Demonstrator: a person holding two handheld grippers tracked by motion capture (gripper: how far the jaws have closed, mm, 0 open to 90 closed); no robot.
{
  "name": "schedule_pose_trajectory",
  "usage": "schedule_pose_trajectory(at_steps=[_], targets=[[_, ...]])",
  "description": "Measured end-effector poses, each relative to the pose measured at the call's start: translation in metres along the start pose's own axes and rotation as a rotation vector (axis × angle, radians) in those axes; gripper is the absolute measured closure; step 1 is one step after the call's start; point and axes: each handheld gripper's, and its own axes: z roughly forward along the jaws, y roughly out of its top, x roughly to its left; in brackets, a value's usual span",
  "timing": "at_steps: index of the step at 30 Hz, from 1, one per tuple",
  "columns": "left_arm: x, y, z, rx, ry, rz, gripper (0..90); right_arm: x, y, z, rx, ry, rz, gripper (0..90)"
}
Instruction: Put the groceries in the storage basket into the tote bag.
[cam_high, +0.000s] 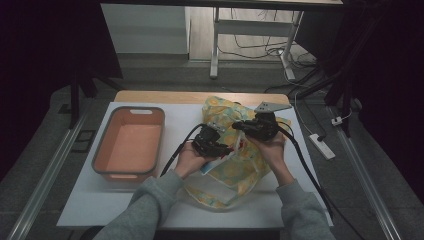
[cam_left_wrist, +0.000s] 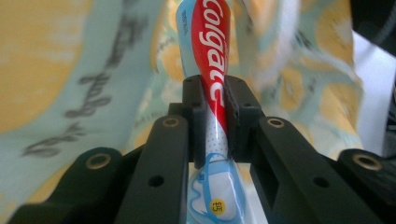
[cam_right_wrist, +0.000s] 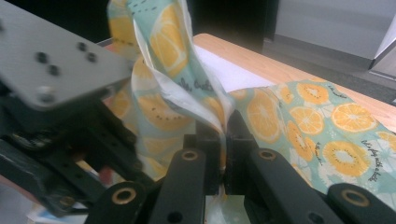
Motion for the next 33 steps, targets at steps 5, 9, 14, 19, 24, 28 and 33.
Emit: schedule_pose_trajectory(at_steps=[5,9,14,19,24,28,33], targets=[[0.005,0.000,0.020,-0.023,0.046,-0.031,79.7,-0.001,-0.001,0.000,0.004,-0.002,0.000,86.9],[0.005,-0.001,0.037,0.000,0.068,-0.024,79.6,-0.003,-0.002,0.001,0.010,-0.005,0.004,86.9],[0.008,-0.004,0.051,0.025,0.018,-0.021,75.7,-0.009,-0.006,0.004,0.032,-0.012,0.014,86.9],[-0.001,-0.005,0.033,0.049,0.005,0.034,51.6,-0.012,-0.008,0.003,0.033,-0.013,0.026,86.9],[-0.008,-0.013,-0.007,0.011,-0.055,0.076,45.5,-0.012,-0.008,0.003,0.037,-0.004,0.023,86.7],[-0.010,-0.022,-0.046,-0.036,-0.048,0.120,44.2,-0.010,-0.010,0.005,0.047,0.003,0.018,86.5],[-0.003,-0.033,-0.083,-0.084,-0.005,0.163,42.7,-0.008,-0.013,0.008,0.062,0.010,0.016,86.6]])
